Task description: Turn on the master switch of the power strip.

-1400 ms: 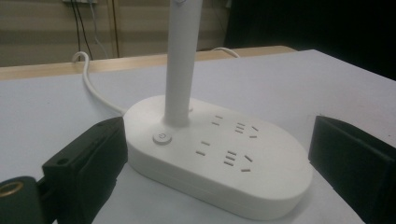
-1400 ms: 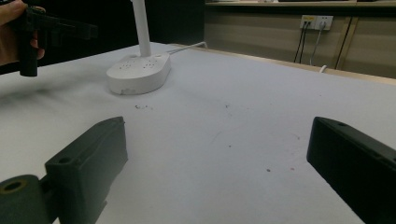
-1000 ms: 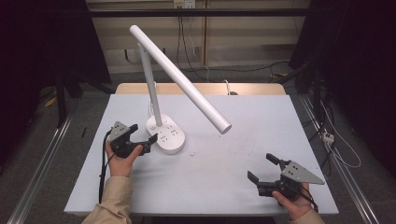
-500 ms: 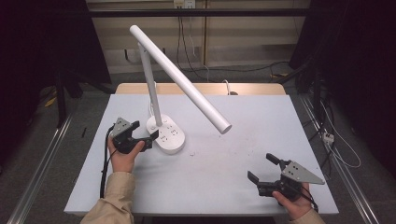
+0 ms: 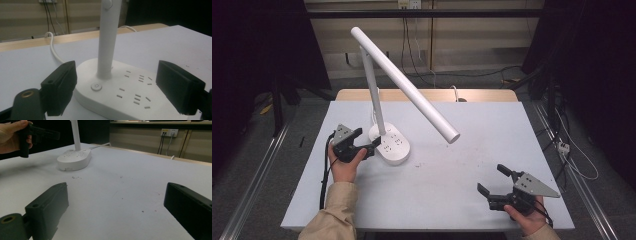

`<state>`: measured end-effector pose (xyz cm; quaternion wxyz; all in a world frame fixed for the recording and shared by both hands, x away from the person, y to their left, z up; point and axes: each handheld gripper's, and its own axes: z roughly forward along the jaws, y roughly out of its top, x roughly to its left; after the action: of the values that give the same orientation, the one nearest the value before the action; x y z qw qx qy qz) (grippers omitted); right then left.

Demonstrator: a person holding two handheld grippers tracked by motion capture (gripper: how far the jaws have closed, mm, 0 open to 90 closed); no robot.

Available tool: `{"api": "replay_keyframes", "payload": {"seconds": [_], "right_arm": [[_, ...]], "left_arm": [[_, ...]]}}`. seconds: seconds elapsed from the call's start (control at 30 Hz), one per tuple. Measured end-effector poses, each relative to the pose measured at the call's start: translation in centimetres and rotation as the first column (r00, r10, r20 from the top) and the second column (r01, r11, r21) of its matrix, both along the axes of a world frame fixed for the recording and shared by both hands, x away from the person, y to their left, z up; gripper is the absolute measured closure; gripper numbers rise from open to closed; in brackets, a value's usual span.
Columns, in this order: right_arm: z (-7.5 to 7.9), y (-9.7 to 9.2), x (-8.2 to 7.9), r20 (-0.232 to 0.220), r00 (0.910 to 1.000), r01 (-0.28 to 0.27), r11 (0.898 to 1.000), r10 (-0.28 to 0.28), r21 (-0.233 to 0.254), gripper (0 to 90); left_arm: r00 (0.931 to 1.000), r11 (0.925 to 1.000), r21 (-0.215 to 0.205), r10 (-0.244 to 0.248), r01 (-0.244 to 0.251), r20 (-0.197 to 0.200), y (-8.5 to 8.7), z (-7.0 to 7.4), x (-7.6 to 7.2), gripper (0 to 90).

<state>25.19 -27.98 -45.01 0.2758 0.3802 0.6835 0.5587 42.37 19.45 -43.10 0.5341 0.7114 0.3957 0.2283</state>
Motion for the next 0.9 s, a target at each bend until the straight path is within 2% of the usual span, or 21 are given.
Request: {"api": "replay_keyframes", "payload": {"seconds": [0.2,0.3,0.33,0.37,0.57,0.73,0.77,0.83,0.9], "right_arm": [[0.0,0.1,0.0,0.002,1.0,0.001,1.0,-0.001,-0.001,5.2],[0.0,0.1,0.0,0.002,1.0,-0.002,1.0,0.002,-0.001,5.2],[0.0,0.1,0.0,0.002,1.0,-0.001,1.0,0.001,-0.001,5.2],[0.0,0.0,0.0,0.002,1.0,-0.001,1.0,0.001,-0.001,5.2],[0.0,0.0,0.0,0.006,1.0,-0.002,1.0,0.002,0.0,5.1],[0.1,0.0,-0.1,0.007,1.0,-0.001,1.0,0.001,0.001,5.2],[0.1,0.0,-0.1,0.007,1.0,0.0,1.0,0.0,0.001,5.2],[0.1,0.0,-0.1,0.007,1.0,0.001,1.0,-0.001,0.001,5.2],[0.1,0.0,-0.1,0.007,1.0,0.0,1.0,0.0,0.0,5.2]], "left_arm": [[0.9997,0.9998,-0.006,0.02,-0.02,-0.013,0.1,-0.1,0.2,28.0],[0.9993,0.9993,0.011,0.035,-0.034,-0.014,0.2,-0.1,0.3,32.6],[0.9982,0.9974,0.042,0.058,-0.058,-0.014,0.4,-0.1,0.5,33.9],[0.9979,0.9977,0.026,0.063,-0.062,-0.019,0.4,-0.1,0.6,35.3],[0.998,0.9972,0.045,0.061,-0.06,-0.017,0.4,0.3,1.0,41.6],[0.9972,0.9971,0.04,0.066,-0.065,-0.035,0.2,0.1,1.3,47.2],[0.9969,0.9975,0.029,0.066,-0.065,-0.041,0.1,0.0,1.3,48.3],[0.9961,0.9959,0.047,0.079,-0.078,-0.039,0.3,-0.1,1.4,51.3],[0.9955,0.9958,0.041,0.083,-0.081,-0.045,0.2,-0.1,1.5,53.8]]}}
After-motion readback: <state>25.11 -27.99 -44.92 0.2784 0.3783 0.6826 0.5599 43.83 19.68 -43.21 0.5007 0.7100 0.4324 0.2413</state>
